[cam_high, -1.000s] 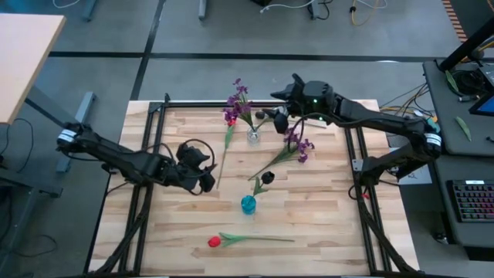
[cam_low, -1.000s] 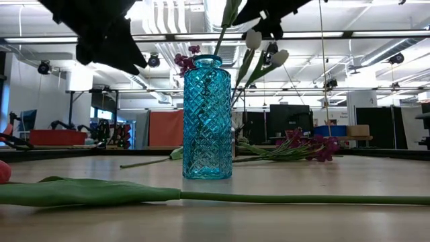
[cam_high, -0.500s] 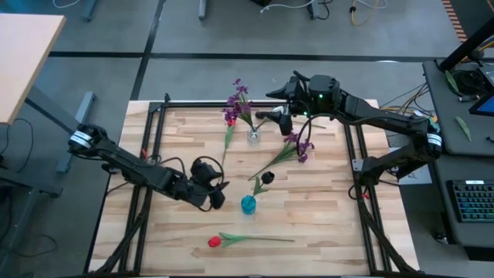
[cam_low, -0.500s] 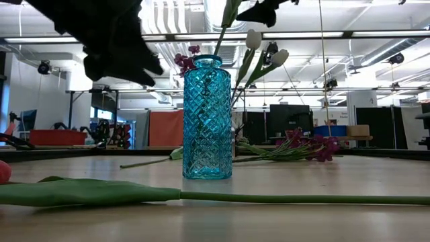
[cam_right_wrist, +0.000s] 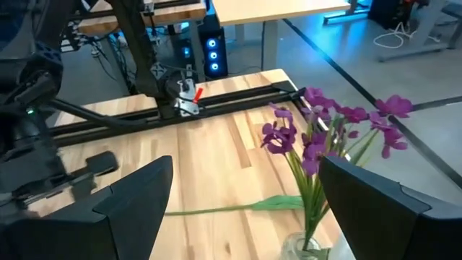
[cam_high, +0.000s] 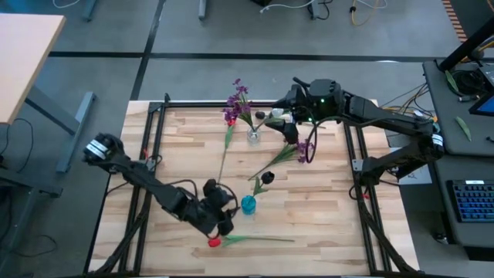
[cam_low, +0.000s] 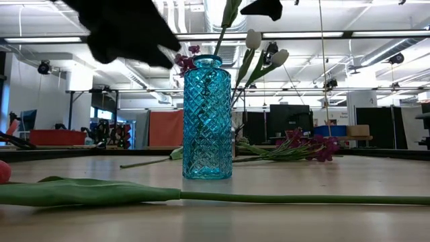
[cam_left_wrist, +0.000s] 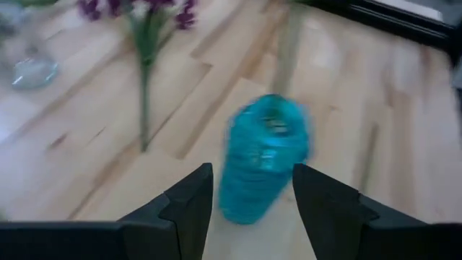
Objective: Sort flowers into vase by color
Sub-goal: Put the top red flower into the blue vase
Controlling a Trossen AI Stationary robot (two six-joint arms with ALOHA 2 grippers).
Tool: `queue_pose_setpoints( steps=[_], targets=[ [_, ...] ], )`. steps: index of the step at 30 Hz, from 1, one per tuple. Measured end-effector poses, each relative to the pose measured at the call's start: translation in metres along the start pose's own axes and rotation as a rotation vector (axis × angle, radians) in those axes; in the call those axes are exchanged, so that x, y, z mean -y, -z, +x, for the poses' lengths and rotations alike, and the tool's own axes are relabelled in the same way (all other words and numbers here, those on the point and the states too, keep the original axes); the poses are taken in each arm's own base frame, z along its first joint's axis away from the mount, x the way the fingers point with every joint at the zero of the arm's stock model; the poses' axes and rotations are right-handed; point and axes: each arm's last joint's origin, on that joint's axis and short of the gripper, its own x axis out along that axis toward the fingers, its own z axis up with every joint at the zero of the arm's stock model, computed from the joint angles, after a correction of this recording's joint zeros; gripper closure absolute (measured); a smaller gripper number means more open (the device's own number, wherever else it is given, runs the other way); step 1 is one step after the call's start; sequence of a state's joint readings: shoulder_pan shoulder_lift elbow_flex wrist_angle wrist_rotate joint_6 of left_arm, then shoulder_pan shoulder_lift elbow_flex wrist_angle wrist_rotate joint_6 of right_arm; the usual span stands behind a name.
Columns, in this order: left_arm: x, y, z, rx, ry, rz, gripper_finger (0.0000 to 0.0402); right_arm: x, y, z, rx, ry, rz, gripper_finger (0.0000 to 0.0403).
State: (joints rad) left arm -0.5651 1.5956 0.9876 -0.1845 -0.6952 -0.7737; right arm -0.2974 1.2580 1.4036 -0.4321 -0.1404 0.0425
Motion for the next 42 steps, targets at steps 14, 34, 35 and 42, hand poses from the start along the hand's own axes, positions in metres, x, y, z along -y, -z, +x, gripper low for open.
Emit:
queue_pose_setpoints(
  steps=[14,34,35,42],
  targets=[
    [0.015,-0.011,-0.004,0.068,-0.035,0.176,0.0226,-0.006,-0.009,0.015,0.104,-0.277,0.042,0.0062],
    [0.011,-0.01,-0.004,0.053,-0.08,0.211,0.0226,-0.012,-0.015,0.016,0.168,-0.396,0.047,0.0062],
    [0.011,-0.011,-0.004,0.048,-0.071,0.248,0.0228,-0.014,-0.019,0.02,0.208,-0.474,0.047,0.0062],
    [0.003,-0.033,-0.032,0.025,-0.019,0.383,0.0275,-0.017,-0.036,0.042,0.214,-0.637,0.081,0.0062]
  ],
)
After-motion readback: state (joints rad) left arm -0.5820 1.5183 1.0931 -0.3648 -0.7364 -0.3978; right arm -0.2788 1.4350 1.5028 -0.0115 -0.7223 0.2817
